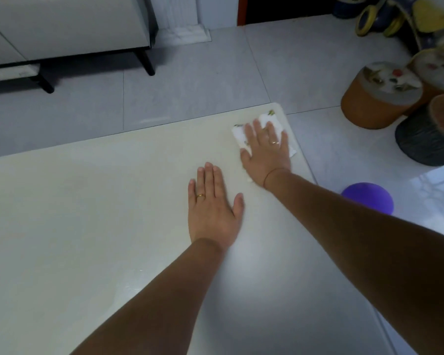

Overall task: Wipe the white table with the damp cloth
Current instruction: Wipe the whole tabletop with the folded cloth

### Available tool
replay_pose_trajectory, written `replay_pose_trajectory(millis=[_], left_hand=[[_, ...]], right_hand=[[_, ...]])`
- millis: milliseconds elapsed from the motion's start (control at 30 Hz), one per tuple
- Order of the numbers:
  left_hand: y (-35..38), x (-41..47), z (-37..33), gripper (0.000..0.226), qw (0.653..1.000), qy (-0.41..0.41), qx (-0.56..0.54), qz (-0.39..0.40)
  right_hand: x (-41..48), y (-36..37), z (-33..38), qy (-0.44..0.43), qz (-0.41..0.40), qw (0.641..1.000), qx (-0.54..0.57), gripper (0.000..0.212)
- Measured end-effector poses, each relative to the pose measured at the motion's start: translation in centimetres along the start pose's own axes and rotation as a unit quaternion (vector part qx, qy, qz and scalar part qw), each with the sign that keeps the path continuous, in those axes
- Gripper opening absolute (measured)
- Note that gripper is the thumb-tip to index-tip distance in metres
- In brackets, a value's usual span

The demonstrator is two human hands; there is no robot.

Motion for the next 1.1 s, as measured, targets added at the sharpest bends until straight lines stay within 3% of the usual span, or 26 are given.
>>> replay_pose_trajectory(millis=[100, 300, 467, 533, 667, 733, 900, 1100], left_hand=[[0.0, 0.0, -0.1, 0.073, 1.0, -0.001, 0.003, 0.008], [-1.1, -1.4, -0.6, 0.072, 0.999, -0.021, -0.02, 0.018], [-2.7, -9.3, -3.2, 0.069, 0.998, 0.003, -0.065, 0.006], [-3.2, -12.1, -3.9, 0.069, 0.998, 0.003, -0.059, 0.007], [-3.5, -14.6, -4.5, 0.068, 0.999, -0.003, -0.04, 0.006], [-3.3, -15.0, -4.4, 0.069, 1.0, -0.004, -0.028, 0.011], [-2.8, -15.1, -4.3, 0.072, 1.0, -0.004, -0.015, 0.022], [-2.7, -15.3, -4.3, 0.073, 1.0, -0.004, -0.009, 0.025]], right_hand=[[-2.5, -1.0, -2.4, -0.057, -0.002, 0.998, 0.005, 0.057], [-8.5, -2.5, -3.9, 0.099, 0.015, 0.995, 0.0, 0.058], [-13.6, -3.5, -3.1, -0.032, 0.032, 0.999, -0.001, 0.06], [-14.3, -4.1, -4.8, -0.046, 0.032, 0.998, -0.008, 0.059], [-16.3, -4.5, -5.0, 0.077, 0.031, 0.997, -0.002, 0.059], [-17.9, -4.3, -3.7, 0.094, 0.033, 0.995, 0.007, 0.061], [-20.2, -4.9, -5.4, -0.064, 0.037, 0.997, 0.01, 0.06], [-22.3, -4.8, -5.1, 0.107, 0.017, 0.994, 0.012, 0.06]])
Point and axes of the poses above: each hand's wrist, its own x-axis towards the middle knuckle, its own y-axis out of the palm, z = x × y, the point moved 3 cm from there along x, towards the middle knuckle, and after that the axes turned 14 degrees about -z, right-handed, at the moved point
